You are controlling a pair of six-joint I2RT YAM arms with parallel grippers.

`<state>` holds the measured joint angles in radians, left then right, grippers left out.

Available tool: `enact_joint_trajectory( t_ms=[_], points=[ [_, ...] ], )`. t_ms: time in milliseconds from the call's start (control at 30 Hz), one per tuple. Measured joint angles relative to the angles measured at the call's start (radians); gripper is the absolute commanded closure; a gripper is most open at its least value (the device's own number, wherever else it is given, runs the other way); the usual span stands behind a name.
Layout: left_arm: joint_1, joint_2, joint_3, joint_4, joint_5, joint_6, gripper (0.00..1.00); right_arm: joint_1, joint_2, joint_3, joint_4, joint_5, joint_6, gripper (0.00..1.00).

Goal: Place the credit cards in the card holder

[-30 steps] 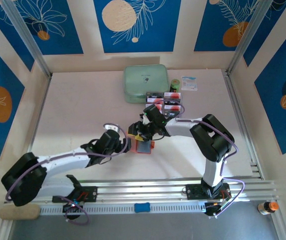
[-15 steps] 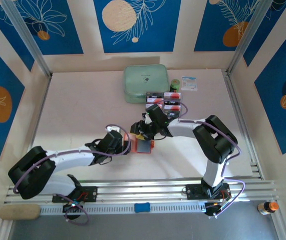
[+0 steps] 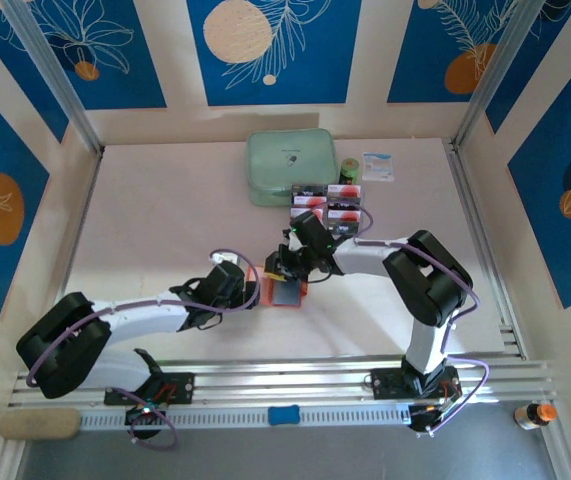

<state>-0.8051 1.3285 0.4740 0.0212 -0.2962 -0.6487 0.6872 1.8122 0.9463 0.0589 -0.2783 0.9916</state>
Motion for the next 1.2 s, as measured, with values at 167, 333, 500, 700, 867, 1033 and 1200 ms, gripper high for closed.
enact_joint_trajectory(
  t_ms=[167, 333, 500, 700, 867, 1033, 1200],
  points=[
    [0.000, 0.004, 0.000, 0.000, 0.000, 0.000, 0.07, -0.002, -0.010, -0.005, -0.031, 0.022, -0.029, 0.78],
    [0.000, 0.004, 0.000, 0.000, 0.000, 0.000, 0.07, -0.033, -0.093, -0.052, -0.076, 0.040, -0.070, 0.75],
    [0.000, 0.004, 0.000, 0.000, 0.000, 0.000, 0.07, -0.127, -0.214, -0.066, -0.154, 0.065, -0.151, 0.68],
    [0.000, 0.004, 0.000, 0.000, 0.000, -0.001, 0.07, -0.307, -0.291, 0.011, -0.308, 0.102, -0.276, 0.49],
    [0.000, 0.005, 0.000, 0.000, 0.000, -0.008, 0.07, -0.472, -0.280, 0.127, -0.405, 0.132, -0.364, 0.41],
    [0.000, 0.016, 0.000, -0.003, 0.000, -0.008, 0.07, -0.620, -0.217, 0.226, -0.435, 0.114, -0.393, 0.34],
    [0.000, 0.016, 0.000, -0.008, 0.000, -0.008, 0.07, -0.709, -0.135, 0.330, -0.427, 0.048, -0.397, 0.22]
  ],
)
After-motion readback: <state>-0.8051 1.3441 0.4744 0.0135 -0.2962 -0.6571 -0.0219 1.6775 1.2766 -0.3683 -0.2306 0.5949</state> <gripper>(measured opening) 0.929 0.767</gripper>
